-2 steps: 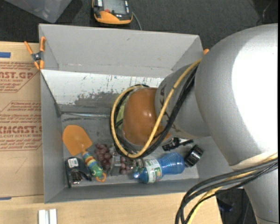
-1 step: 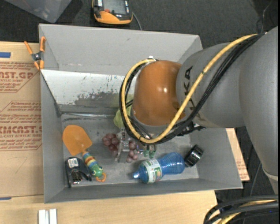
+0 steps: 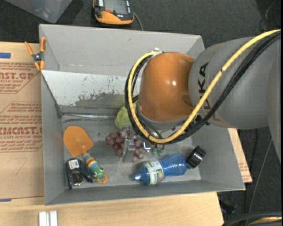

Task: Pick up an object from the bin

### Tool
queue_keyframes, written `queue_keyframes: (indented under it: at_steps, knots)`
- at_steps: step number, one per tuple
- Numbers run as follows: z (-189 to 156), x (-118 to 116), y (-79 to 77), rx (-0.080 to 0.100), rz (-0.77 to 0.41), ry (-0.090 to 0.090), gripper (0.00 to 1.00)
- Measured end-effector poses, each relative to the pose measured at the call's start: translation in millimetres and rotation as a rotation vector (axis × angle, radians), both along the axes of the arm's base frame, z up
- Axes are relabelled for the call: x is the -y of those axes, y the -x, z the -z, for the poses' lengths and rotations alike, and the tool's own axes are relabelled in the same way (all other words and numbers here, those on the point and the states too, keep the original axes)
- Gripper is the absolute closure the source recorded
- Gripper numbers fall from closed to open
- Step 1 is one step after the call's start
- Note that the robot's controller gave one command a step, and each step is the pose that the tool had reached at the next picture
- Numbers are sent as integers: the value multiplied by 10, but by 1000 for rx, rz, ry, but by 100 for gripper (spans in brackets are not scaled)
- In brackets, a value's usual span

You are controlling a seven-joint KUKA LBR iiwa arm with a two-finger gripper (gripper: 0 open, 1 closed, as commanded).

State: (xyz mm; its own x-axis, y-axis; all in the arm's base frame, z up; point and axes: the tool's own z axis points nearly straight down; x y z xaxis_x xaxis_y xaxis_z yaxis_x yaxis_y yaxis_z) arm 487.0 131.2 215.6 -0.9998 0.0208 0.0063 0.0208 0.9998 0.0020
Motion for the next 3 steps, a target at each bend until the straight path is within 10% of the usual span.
queue_keyframes:
  at_steps: [3]
  knots:
    - [-56,-76,-27,12,-236,-3,100]
